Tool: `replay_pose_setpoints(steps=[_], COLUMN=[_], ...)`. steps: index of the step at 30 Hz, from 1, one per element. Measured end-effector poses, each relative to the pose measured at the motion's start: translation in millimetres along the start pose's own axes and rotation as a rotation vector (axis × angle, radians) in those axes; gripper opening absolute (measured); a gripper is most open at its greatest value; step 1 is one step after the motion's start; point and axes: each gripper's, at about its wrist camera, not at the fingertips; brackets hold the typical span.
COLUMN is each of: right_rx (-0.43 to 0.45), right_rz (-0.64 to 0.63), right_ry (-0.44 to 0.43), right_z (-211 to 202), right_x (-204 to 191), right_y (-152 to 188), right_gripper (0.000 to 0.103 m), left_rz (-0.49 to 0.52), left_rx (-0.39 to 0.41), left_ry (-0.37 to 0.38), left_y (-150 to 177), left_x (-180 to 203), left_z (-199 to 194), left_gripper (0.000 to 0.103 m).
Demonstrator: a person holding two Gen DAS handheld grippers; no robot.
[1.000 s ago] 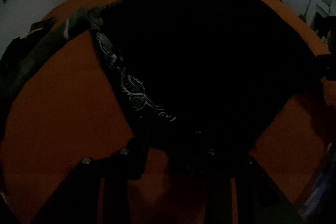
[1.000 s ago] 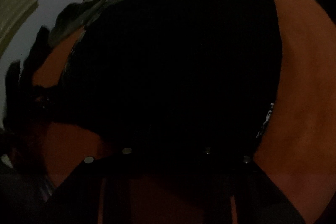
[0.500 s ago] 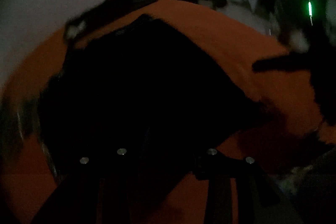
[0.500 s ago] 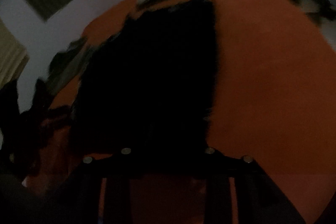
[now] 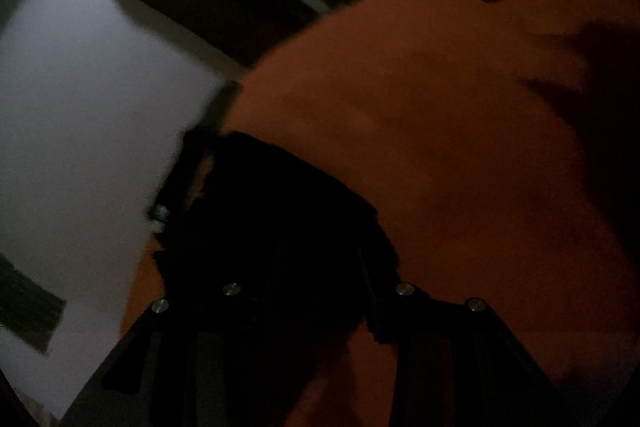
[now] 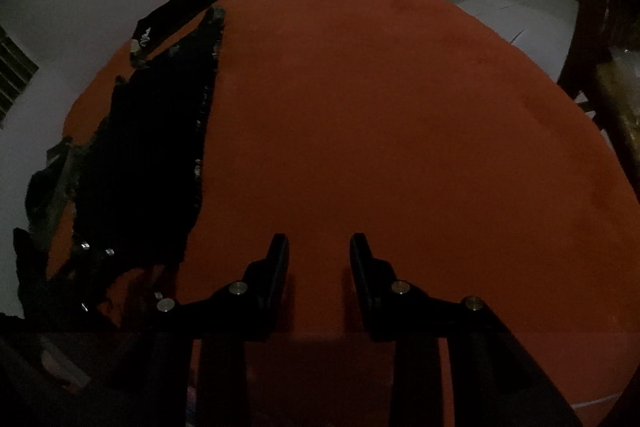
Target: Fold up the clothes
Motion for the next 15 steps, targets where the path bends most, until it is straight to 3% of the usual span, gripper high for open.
replay_pose_setpoints(steps=[3,9,10,11,12,15], right_rx=[-0.006,-0.03,-0.032,-0.034,-0.036,-0.022], right_rz=[0.006,0.043,0.049,0.055,0.06,0.055], right_ry=[0.01,0.019,0.021,0.023,0.026,0.028], right_z=[2,14,14,15,16,19], right_x=[0,-4,-4,-3,-3,-9], right_y=[0,-4,-4,-4,-4,-19], right_gripper=[0.03,0.03,0.03,0.03,0.03,0.03], left_rz=[0.053,0.056,0.007,-0.041,-0.092,-0.327], left_rx=[-0.082,-0.021,0.003,0.027,0.049,0.113], left_ry=[0.046,0.017,0.054,0.09,0.125,0.157], left_y=[-6,-16,-15,-14,-13,9], left_x=[6,-1,-9,-18,-27,-70], left_z=[21,32,32,32,31,16], left_gripper=[0.041,0.041,0.036,0.026,0.006,0.005])
Point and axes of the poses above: each gripper's, at about its wrist camera, not at the fingertips, and z roughly the way its jaws point, x to its right, y to its underside, and after that the axes turned 12 degrees about z, right-handed
